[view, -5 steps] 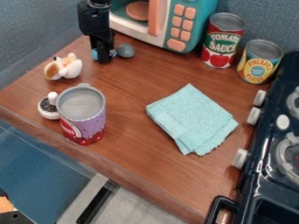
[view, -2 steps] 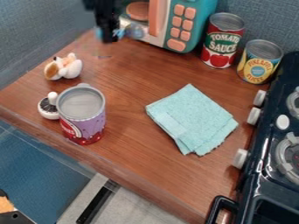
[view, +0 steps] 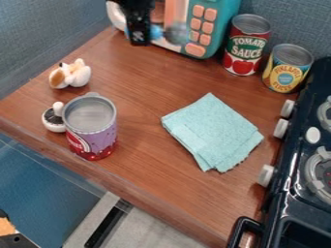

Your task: Move the blue spoon to the bottom right of the table

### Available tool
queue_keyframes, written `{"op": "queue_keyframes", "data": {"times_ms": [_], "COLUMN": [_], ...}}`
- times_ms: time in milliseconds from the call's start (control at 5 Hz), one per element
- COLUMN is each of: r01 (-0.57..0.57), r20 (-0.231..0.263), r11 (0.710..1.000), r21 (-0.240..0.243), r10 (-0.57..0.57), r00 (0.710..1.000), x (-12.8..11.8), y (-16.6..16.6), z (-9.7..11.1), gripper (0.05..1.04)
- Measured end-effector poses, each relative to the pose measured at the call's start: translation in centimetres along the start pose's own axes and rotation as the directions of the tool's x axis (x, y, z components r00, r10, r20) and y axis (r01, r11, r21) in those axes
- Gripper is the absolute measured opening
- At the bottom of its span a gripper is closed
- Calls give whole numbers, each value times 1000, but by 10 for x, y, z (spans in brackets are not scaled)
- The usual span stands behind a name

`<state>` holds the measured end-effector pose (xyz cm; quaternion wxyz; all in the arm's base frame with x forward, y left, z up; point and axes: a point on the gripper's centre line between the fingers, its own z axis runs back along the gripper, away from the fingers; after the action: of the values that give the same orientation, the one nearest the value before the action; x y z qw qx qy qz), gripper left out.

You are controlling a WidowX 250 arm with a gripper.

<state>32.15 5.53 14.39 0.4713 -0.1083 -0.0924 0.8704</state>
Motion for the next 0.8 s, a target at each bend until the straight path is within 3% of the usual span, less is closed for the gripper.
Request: {"op": "queue_keyframes", "data": {"times_ms": [400,800], "r01": [163,209], "r20": [-5,-2], "r11": [986,976], "r21": [38,67], "r10": [-163,-209], "r00": [987,978], "x": [-18,-10], "y": [85,119], "z": [-9,-33], "gripper": [409,409]}}
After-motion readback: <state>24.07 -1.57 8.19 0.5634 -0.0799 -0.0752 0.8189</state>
